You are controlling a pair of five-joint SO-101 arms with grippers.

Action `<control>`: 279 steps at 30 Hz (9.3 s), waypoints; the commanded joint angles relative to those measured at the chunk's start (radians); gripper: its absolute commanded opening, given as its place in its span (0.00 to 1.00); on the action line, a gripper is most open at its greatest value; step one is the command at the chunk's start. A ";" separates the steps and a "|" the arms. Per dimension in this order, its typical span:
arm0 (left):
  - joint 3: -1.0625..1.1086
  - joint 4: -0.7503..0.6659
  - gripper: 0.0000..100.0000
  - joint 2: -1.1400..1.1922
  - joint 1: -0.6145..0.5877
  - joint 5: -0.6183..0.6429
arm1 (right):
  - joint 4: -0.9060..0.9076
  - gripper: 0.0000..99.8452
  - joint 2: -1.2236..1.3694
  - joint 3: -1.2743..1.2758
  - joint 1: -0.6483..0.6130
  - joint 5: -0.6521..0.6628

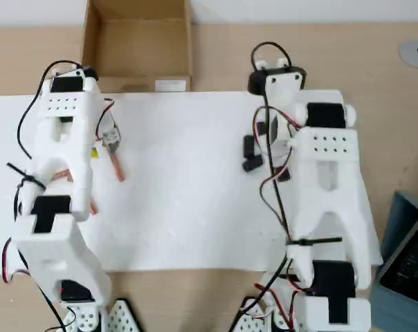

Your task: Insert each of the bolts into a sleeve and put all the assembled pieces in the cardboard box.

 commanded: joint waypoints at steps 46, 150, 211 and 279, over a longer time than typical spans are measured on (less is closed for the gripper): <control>-0.707 0.285 0.00 0.228 0.041 0.000 | 0.173 0.01 -0.048 -0.186 -0.002 0.002; 1.404 -0.733 0.00 -2.176 0.591 0.281 | -0.535 0.01 -1.621 1.119 -0.748 -0.081; 1.435 -0.643 0.06 -2.176 0.663 0.117 | -0.583 0.01 -1.621 1.116 -0.748 -0.078; 1.508 -0.641 0.00 -2.178 0.147 -0.118 | -0.643 0.01 -1.484 0.951 -0.579 -0.038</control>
